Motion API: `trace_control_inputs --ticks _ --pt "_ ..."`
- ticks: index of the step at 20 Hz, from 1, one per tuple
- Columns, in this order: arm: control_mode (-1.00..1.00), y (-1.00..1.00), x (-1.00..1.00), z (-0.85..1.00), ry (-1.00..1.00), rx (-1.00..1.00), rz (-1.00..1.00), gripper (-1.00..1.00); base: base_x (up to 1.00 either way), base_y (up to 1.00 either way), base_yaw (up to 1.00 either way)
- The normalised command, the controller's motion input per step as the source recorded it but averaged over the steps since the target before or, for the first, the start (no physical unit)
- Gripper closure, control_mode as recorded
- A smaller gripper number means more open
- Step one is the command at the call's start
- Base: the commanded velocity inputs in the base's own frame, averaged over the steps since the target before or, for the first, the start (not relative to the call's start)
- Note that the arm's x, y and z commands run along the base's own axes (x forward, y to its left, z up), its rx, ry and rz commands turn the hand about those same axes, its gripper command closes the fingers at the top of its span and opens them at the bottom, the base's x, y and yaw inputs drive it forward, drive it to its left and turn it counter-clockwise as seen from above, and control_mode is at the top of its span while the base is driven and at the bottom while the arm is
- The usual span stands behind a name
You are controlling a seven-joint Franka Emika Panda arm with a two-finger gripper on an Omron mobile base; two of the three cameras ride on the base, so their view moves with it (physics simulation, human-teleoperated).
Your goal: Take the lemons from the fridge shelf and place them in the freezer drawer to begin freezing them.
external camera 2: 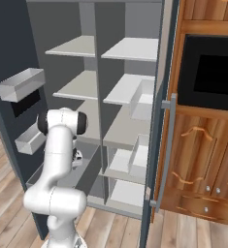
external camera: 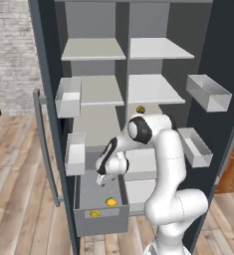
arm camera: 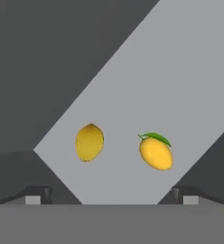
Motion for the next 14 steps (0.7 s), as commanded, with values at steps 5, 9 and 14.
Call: trace_control_inputs --ticks 5,9,14 --pt "-1.00 -0.17 -0.09 0.17 0.00 0.00 -0.07 -1.00 0.00 0.00 0.00" --pt "-1.00 -0.15 -0.08 0.15 0.00 0.00 -0.06 -1.00 0.00 0.00 0.00" --pt "-1.00 -0.13 -0.10 0.12 0.00 0.00 -0.06 -1.00 0.00 0.00 0.00"
